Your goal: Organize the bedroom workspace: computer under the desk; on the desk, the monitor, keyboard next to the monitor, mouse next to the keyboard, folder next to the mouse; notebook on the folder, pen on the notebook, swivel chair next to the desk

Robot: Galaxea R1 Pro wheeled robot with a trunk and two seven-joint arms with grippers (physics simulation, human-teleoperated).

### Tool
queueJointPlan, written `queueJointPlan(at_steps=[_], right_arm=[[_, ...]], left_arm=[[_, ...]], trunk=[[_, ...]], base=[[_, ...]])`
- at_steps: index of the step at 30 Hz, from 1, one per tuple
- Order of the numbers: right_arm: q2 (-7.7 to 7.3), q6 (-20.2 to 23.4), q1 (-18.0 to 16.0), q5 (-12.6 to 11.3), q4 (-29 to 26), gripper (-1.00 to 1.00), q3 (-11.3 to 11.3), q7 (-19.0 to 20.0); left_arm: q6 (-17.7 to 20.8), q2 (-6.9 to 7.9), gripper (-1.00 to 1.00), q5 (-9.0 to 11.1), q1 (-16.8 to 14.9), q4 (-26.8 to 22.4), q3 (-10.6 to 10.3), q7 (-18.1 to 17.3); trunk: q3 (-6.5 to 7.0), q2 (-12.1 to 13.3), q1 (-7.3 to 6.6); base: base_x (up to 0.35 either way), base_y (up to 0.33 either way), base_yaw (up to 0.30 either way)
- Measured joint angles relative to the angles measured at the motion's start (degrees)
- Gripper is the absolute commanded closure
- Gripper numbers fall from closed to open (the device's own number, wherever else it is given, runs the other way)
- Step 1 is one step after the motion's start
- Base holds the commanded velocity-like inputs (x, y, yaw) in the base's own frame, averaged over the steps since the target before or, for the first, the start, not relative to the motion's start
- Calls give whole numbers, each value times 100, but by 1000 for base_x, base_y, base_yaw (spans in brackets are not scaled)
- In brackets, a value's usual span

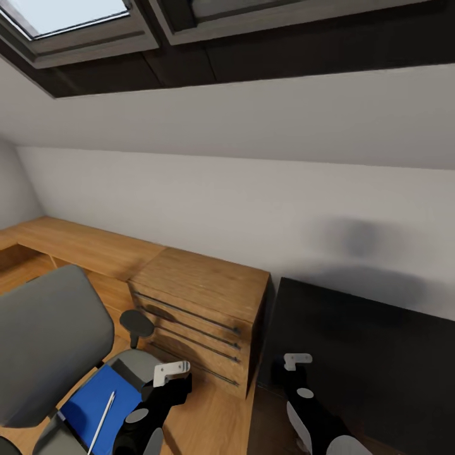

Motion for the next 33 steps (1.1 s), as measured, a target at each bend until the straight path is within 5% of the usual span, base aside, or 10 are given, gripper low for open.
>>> queueJointPlan(at_steps=[11,12,22,33], right_arm=[[0,0,0,-4,1,100,-1,0],[0,0,0,-4,1,-100,-1,0],[1,0,0,-4,-6,-100,0,-2],[3,-15,0,0,-68,-100,0,-1]], left_arm=[[4,-3,-100,4,0,0,0,0],[4,-3,-100,6,0,0,0,0],[4,-9,-100,0,0,0,0,8],[4,-12,-100,8,0,2,0,9]], trunk=[[0,0,2],[0,0,2],[0,0,2],[198,441,-239]], base=[[28,0,0],[1,0,0],[0,0,0],[0,0,0]])
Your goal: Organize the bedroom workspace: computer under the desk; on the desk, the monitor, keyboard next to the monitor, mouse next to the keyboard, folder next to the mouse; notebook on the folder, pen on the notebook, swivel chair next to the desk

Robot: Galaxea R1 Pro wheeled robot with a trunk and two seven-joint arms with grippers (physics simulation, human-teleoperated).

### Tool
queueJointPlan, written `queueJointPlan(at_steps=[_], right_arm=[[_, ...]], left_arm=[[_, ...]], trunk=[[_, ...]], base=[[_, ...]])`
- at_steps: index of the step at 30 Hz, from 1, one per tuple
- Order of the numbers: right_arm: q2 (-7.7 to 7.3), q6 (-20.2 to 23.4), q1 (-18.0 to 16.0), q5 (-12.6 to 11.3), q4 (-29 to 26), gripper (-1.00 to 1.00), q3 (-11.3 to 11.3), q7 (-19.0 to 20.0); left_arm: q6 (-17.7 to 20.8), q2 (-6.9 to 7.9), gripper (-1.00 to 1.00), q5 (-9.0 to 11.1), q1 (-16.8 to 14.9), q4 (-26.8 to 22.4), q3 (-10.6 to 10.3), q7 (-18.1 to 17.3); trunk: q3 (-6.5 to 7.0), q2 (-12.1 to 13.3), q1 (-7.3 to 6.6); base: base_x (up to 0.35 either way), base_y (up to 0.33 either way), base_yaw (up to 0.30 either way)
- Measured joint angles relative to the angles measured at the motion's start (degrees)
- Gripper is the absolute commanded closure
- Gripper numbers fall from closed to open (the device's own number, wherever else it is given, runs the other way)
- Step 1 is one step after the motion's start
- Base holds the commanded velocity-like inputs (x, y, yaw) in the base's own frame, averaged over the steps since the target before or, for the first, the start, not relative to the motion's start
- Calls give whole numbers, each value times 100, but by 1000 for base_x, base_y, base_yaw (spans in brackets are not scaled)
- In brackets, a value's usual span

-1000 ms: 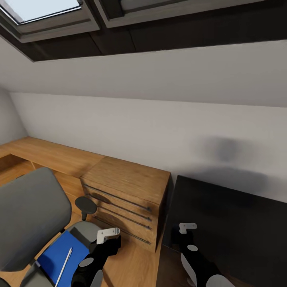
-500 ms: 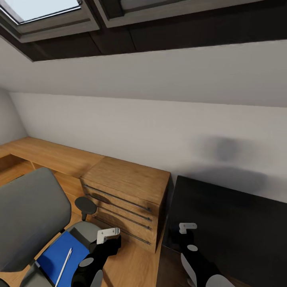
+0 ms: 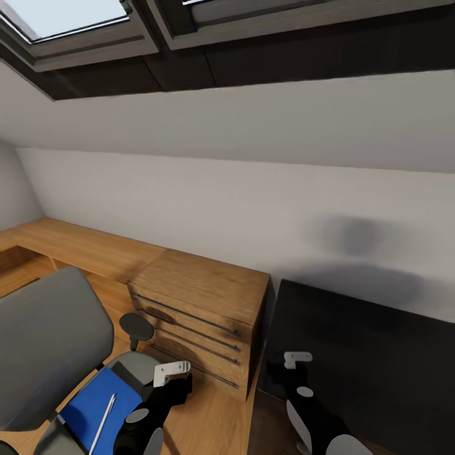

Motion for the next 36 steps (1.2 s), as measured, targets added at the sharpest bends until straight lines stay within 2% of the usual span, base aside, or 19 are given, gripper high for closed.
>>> queueJointPlan(at_steps=[5,8,9,10,11,13,14,18,21,24,36], right_arm=[[-5,-100,1,5,-278,-100,-1,-8],[6,-68,24,8,-953,-100,0,-15],[14,160,133,9,-1616,-100,1,-22],[16,300,222,2,-1917,-100,0,-24],[19,622,443,-3,-2420,-100,0,-27],[24,998,697,-9,-2928,-100,-2,-29],[27,1370,906,-16,-3405,-100,-4,-31],[36,1938,1177,-62,-4260,-100,-3,-34],[34,2315,1513,-199,-4984,-100,5,-33],[41,2387,1632,-249,-5173,-100,39,-24],[87,2402,1660,-259,-5251,-100,90,-28]], left_arm=[[0,0,-100,0,0,5,0,0],[0,0,-100,1,0,7,0,0],[0,0,-100,1,0,7,0,0],[0,0,-100,0,0,7,0,0],[0,0,-100,0,0,7,0,0],[0,0,-100,0,0,7,0,0],[0,0,-100,-1,0,7,0,0],[-1,0,-100,-1,0,6,0,0],[0,0,-100,0,0,7,0,0],[-1,0,-100,1,0,7,0,0],[-8,9,-100,-2,1,6,-1,-9]], trunk=[[90,201,-110],[145,321,-176],[163,361,-198],[180,401,-220],[198,441,-243],[234,522,-286],[252,562,-309],[253,564,-309],[253,564,-309],[253,565,-309],[253,564,-307]], base=[[0,0,0],[0,0,0],[0,0,0],[0,0,0],[0,0,0],[0,0,0],[0,0,0],[0,0,0],[0,0,0],[0,0,0],[-21,0,0]])
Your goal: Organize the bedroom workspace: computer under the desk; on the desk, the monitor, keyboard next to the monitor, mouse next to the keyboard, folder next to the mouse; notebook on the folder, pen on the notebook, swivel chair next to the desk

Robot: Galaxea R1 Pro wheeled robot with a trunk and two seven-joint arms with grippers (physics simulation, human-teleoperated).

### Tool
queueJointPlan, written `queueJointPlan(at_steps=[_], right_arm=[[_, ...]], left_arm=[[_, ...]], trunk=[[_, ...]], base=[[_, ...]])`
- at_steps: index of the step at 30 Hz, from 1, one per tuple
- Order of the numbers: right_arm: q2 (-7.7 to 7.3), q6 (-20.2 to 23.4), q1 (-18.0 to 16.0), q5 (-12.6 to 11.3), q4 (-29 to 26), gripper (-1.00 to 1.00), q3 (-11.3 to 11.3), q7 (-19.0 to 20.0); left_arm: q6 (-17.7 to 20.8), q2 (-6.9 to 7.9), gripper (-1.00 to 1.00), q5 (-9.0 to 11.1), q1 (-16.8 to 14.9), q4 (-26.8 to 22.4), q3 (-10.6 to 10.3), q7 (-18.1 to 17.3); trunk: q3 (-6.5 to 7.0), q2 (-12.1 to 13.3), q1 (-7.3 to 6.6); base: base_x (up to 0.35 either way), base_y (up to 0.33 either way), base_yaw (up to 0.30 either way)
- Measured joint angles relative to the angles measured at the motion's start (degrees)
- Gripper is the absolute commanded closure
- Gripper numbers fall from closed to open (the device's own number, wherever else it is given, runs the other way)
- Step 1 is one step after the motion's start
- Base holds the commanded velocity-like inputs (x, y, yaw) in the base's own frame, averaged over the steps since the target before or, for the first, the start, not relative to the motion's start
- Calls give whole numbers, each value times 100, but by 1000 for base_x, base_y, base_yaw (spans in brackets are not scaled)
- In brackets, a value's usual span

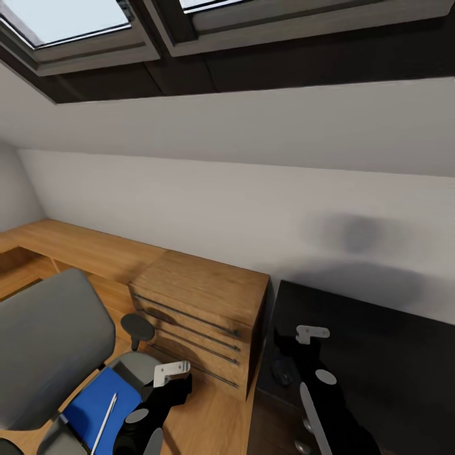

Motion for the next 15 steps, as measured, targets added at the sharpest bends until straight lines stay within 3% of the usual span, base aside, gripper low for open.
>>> queueJointPlan(at_steps=[5,15], right_arm=[[6,-2,2,3,-103,-100,-6,-10],[40,-23,5,7,-119,-100,-8,-13]], left_arm=[[-6,0,-100,-5,6,1,1,0],[-1,-1,-100,-5,6,82,-90,0]], trunk=[[0,1,1],[0,1,2]], base=[[-261,0,-30],[-331,0,-246]])
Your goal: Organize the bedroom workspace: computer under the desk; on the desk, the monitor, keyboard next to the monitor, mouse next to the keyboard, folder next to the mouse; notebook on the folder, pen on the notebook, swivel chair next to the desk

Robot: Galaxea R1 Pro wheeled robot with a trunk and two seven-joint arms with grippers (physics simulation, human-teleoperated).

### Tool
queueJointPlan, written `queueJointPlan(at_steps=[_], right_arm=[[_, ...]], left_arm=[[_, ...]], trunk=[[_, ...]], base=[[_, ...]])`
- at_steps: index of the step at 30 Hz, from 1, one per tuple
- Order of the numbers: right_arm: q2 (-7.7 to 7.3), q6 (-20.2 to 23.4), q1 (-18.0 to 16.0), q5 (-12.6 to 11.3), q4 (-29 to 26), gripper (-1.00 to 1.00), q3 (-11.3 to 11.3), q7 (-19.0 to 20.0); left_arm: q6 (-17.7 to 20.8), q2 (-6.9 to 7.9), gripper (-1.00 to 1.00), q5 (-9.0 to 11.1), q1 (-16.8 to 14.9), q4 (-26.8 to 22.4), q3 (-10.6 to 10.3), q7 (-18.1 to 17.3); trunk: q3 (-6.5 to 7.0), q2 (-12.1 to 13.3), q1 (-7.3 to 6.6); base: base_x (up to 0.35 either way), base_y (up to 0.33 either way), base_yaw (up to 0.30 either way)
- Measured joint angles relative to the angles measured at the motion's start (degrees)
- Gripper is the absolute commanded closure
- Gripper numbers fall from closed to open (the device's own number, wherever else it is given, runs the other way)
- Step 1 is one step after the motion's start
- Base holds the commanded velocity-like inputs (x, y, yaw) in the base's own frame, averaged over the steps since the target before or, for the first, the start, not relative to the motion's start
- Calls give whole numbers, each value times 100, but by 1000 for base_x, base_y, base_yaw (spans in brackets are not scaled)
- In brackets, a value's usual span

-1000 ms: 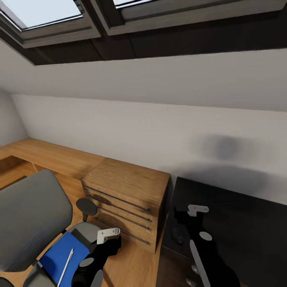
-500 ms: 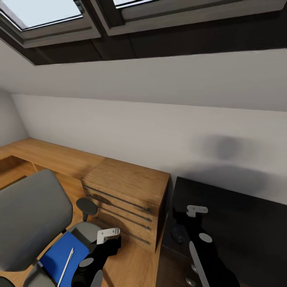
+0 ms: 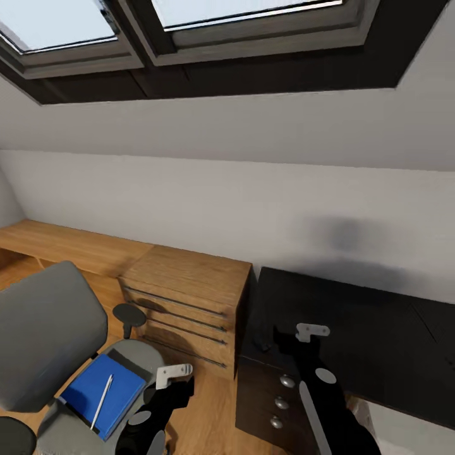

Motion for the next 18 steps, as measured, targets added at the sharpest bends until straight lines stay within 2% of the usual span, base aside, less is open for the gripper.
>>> queueJointPlan(at_steps=[5,11,14,18], right_arm=[[9,-2,-2,1,2,-100,1,0],[11,-9,-3,1,5,-100,0,0],[9,-13,-2,1,9,-100,1,0],[6,-17,-4,4,11,-100,-7,0]], left_arm=[[-3,0,-100,1,1,7,-11,0],[-19,7,-100,6,1,7,-14,0],[-30,8,-100,7,1,-5,-13,0],[-51,9,-100,8,214,-254,-14,0]], trunk=[[0,0,-1],[0,0,-1],[0,0,-2],[0,-1,-3]], base=[[-289,0,-197],[-254,0,-40],[-142,0,-6],[-24,0,-1]])
